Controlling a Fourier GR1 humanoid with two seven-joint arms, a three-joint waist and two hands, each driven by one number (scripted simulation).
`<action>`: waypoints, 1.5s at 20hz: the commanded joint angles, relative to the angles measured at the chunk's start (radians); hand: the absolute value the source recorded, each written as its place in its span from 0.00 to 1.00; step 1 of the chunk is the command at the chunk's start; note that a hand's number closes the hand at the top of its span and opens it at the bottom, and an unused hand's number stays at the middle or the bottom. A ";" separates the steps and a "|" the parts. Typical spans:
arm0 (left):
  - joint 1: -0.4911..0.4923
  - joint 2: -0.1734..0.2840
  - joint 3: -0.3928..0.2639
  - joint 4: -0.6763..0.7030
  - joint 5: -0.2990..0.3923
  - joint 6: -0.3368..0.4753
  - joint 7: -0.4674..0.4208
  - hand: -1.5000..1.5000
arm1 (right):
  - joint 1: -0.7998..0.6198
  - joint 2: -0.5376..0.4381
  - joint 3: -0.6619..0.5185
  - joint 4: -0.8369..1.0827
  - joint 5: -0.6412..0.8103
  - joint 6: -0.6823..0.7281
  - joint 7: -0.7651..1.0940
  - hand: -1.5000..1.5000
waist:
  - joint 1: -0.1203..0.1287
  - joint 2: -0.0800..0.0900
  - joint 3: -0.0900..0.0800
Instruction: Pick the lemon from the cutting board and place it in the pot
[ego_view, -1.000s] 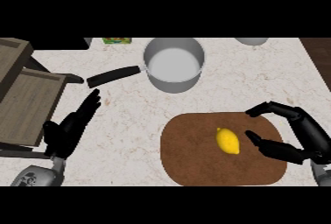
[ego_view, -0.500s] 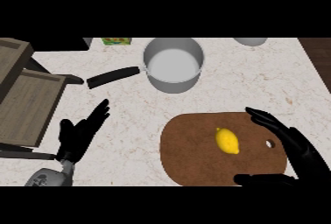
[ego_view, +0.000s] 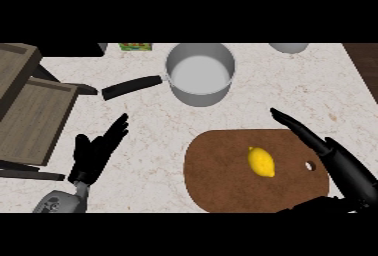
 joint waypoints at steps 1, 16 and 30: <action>-0.055 -0.031 -0.003 -0.012 -0.018 0.018 0.054 0.50 | -0.113 0.022 0.009 0.074 -0.048 0.057 0.193 0.00 | 0.007 0.002 0.001; 0.048 -0.055 0.053 -0.008 -0.074 -0.047 -0.012 0.50 | -0.162 0.077 0.050 0.518 0.212 0.218 -0.078 0.00 | 0.001 0.000 0.002; 0.007 -0.084 0.119 0.004 -0.098 -0.088 0.022 0.50 | -0.171 0.131 -0.109 0.732 0.094 0.378 -0.336 0.00 | 0.003 0.002 0.002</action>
